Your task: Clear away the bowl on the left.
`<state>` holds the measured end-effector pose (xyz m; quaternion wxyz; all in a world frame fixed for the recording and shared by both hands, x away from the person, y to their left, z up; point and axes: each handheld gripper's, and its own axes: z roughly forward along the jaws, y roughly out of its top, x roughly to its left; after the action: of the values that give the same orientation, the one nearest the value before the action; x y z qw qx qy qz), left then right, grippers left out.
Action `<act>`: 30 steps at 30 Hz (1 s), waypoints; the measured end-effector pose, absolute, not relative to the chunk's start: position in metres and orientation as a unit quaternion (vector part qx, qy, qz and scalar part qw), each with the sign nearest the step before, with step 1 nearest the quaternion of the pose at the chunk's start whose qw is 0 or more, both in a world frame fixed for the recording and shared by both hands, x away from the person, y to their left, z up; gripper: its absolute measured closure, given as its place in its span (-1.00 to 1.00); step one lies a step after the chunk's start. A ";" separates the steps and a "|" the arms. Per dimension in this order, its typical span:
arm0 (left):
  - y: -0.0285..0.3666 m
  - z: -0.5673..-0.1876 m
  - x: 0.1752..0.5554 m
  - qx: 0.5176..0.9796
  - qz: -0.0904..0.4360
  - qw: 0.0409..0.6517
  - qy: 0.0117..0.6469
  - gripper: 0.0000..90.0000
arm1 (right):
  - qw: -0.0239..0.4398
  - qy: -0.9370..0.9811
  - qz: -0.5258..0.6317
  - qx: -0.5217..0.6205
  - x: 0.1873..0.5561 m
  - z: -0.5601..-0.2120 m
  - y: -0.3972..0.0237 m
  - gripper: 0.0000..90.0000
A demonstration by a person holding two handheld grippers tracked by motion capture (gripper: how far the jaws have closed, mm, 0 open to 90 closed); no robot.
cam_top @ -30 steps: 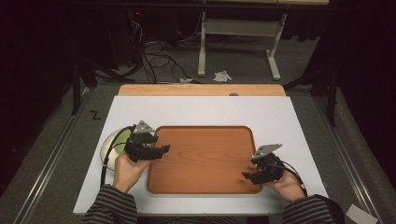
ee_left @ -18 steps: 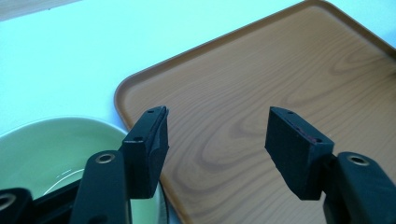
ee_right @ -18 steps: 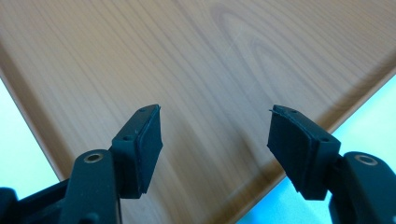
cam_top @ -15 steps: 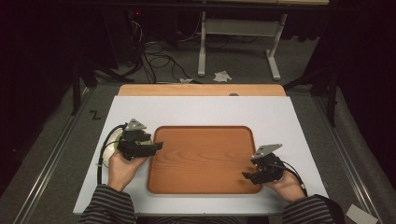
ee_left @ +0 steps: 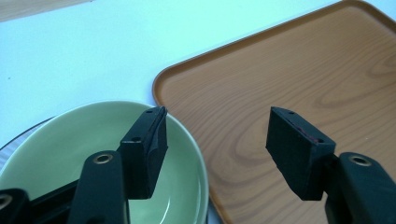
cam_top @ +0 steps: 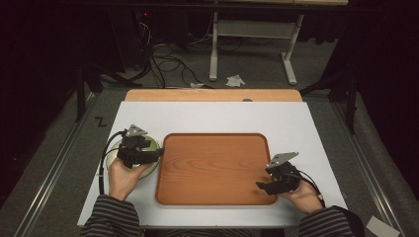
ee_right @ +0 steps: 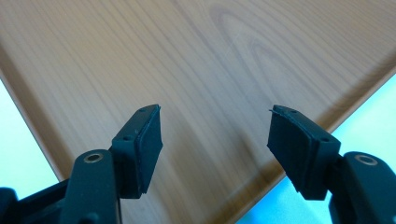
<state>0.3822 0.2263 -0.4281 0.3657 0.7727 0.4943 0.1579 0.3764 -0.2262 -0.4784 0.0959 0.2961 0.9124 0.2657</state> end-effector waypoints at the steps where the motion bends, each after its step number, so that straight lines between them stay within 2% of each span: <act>1: 0.227 -0.428 0.382 0.772 0.158 0.366 0.496 -0.14 | 0.097 0.913 0.266 0.294 0.376 -0.479 -0.226 -0.19; 17: 0.245 -0.430 0.383 0.750 0.164 0.366 0.526 -0.15 | 0.096 0.911 0.268 0.298 0.376 -0.478 -0.226 -0.19; 30: 0.272 -0.430 0.382 0.723 0.192 0.355 0.561 -0.15 | 0.095 0.911 0.268 0.298 0.376 -0.478 -0.226 -0.19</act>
<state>0.3819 0.2722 -0.4302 0.3546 0.7232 0.5608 0.1919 0.3757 -0.2256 -0.4782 0.0947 0.2976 0.9114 0.2680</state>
